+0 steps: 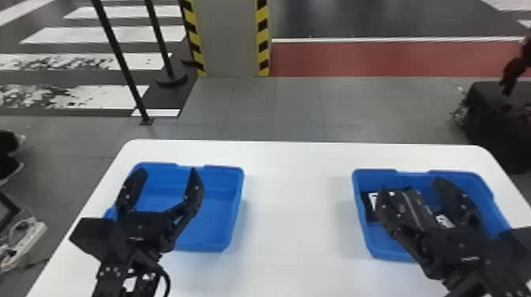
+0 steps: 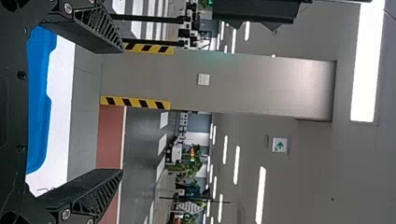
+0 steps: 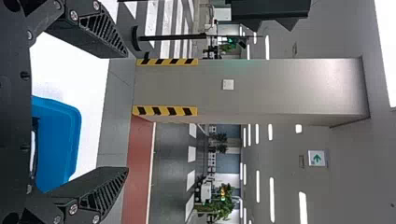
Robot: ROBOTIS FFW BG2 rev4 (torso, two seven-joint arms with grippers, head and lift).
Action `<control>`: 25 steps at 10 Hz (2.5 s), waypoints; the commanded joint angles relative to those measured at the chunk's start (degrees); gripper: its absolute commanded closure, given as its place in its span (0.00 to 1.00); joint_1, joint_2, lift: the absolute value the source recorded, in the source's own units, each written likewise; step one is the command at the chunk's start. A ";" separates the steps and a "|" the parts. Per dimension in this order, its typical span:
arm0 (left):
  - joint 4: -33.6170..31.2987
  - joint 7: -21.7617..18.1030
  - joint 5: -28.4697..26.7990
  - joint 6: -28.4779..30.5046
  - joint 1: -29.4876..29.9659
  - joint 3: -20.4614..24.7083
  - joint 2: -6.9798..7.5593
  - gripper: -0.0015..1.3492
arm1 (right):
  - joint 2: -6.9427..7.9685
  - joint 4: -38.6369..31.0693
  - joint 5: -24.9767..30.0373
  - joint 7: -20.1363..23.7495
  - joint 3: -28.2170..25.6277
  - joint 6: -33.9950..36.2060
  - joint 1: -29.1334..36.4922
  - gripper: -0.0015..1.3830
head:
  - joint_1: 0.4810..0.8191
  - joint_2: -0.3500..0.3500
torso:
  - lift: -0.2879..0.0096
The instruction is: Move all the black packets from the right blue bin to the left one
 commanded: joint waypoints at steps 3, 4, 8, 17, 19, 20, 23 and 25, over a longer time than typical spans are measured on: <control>0.00 0.09 -0.27 -0.45 0.31 0.10 -0.15 0.09 | 0.00 0.69 -0.07 0.77 0.02 0.00 -0.64 0.12 | 0.63 0.63 | 0.60; 0.00 0.09 -0.27 -0.73 0.45 0.10 -0.15 0.09 | 0.00 0.55 -0.07 0.86 0.02 0.00 -0.64 0.12 | 0.63 0.63 | 0.60; 0.00 0.17 -0.27 -2.98 0.31 0.37 -0.15 0.11 | 0.00 0.12 -0.60 0.86 0.02 0.00 -0.64 0.12 | 0.63 0.64 | 0.60; 0.14 0.00 0.08 -4.11 1.58 -0.43 -0.15 0.11 | -2.20 1.67 0.90 3.41 -8.33 38.96 -10.76 0.14 | 0.63 0.47 | 0.60; 0.14 -0.09 -0.01 -4.25 1.72 -0.51 -0.15 0.11 | -2.11 5.05 1.95 3.41 -8.41 43.18 -14.28 0.14 | 0.63 0.45 | 0.60; 0.14 -0.18 -0.19 -4.25 1.86 -0.51 -0.15 0.11 | -2.20 6.73 1.95 3.41 -8.68 43.88 -15.54 0.14 | 0.63 0.44 | 0.60; 0.14 -0.18 -0.71 -4.81 2.42 -0.43 -0.15 0.11 | -2.11 12.50 2.57 4.55 -8.68 44.02 -19.48 0.14 | 0.63 0.42 | 0.60; 0.14 -0.26 -0.98 -4.67 2.84 -0.60 -0.15 0.11 | -1.32 14.33 3.71 4.64 -8.59 44.02 -20.75 0.14 | 0.63 0.41 | 0.60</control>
